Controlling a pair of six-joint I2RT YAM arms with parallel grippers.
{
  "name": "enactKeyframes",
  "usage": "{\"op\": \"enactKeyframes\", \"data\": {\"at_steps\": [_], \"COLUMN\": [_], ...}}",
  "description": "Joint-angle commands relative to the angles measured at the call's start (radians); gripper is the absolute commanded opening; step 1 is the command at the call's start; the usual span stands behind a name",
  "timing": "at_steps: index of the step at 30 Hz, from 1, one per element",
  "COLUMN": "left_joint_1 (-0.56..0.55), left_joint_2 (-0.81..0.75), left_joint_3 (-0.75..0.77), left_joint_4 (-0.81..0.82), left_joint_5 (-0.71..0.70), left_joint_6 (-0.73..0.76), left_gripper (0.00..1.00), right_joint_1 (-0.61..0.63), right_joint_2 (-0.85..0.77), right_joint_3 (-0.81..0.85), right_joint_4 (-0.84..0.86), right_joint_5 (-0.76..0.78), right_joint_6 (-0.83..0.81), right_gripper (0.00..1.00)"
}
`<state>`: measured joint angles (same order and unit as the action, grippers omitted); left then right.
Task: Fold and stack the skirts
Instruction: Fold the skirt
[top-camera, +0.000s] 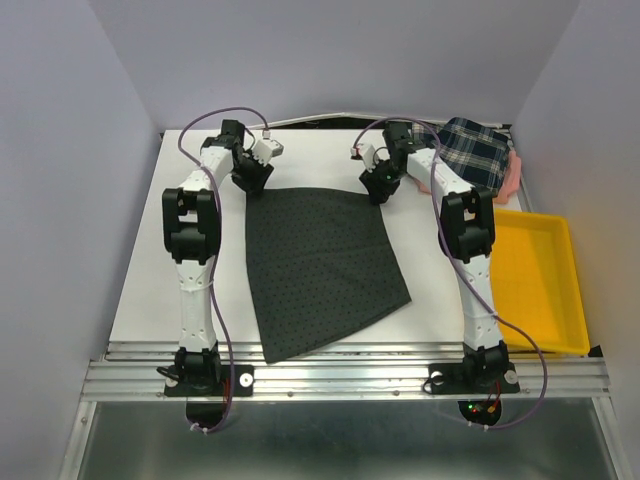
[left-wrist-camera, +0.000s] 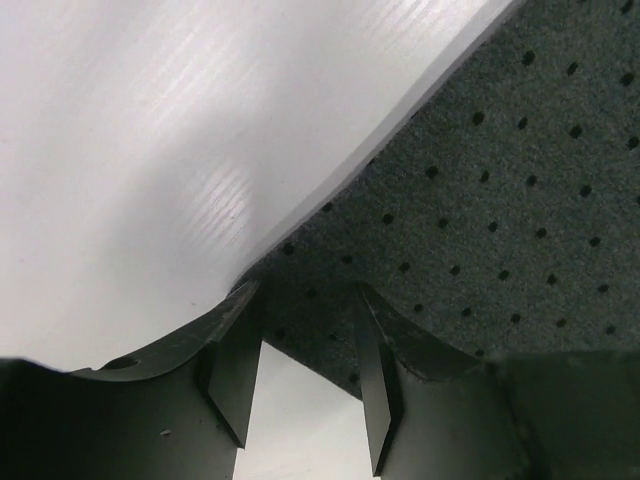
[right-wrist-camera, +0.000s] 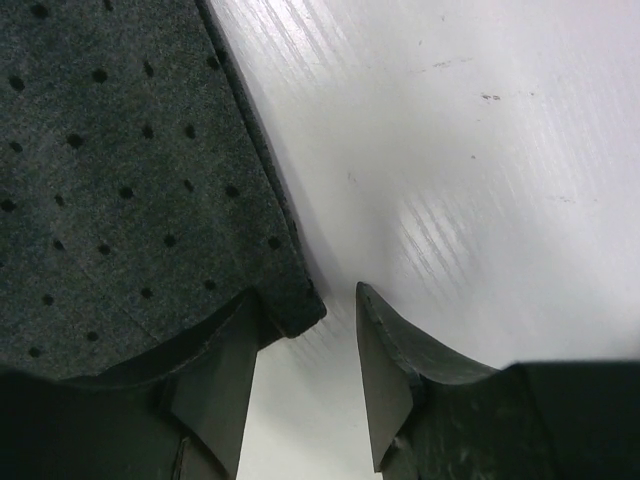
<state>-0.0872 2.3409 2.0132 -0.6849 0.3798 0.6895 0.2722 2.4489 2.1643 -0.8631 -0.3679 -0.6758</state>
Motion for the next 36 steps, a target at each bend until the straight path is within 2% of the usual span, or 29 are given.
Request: {"op": "enactKeyframes", "data": {"at_steps": [1,8,10,12,14,16,20,25,26,30,33,36], "left_joint_1": [0.000,0.000,0.000,0.001,0.004,0.007,0.007,0.010,0.012,0.015,0.015,0.015], "left_joint_2": [0.000,-0.011,-0.022,0.006,0.052,0.072,0.092,0.159,0.163,0.144,0.127,0.118], "left_joint_3": [0.087,0.111,0.102,0.125,0.174,0.193,0.159,0.159,0.156,0.140,0.166,0.226], "left_joint_4": [0.038,0.021,0.015,-0.004,-0.068,-0.129,-0.125,-0.143,-0.145,-0.136,-0.102,-0.058], "left_joint_5": [-0.012,0.028,0.022,-0.004,-0.004,0.019,-0.005,-0.082,-0.085,-0.091,-0.107,-0.142], "left_joint_6": [-0.022,0.019,0.062,0.103,0.128,0.157,0.174,0.180,0.186,0.196,0.176,0.122], "left_gripper": [0.50,0.49,0.48,0.47,0.47,0.46,0.46,0.43,0.41,0.26,0.02,0.00], "right_joint_1": [0.002,0.002,0.002,0.002,0.002,0.002,0.002,0.002,0.002,0.002,0.002,0.002], "right_joint_2": [0.033,0.032,0.027,0.025,0.027,0.028,0.028,0.035,0.036,0.041,0.032,0.024], "right_joint_3": [-0.017,-0.018,-0.023,-0.026,-0.024,-0.023,-0.032,-0.026,-0.024,-0.023,-0.023,0.003], "right_joint_4": [0.027,0.041,0.044,0.047,0.049,0.052,0.067,0.070,0.069,0.053,0.084,0.122], "right_joint_5": [0.020,0.044,0.043,0.043,0.047,0.058,0.072,0.095,0.101,0.112,0.124,0.153], "right_joint_6": [-0.021,-0.031,-0.031,-0.031,-0.031,-0.031,-0.030,-0.028,-0.030,-0.041,-0.009,0.034], "right_gripper": [0.47,0.43,0.38,0.37,0.30,0.28,0.19,0.01,0.01,0.01,0.01,0.01]}}
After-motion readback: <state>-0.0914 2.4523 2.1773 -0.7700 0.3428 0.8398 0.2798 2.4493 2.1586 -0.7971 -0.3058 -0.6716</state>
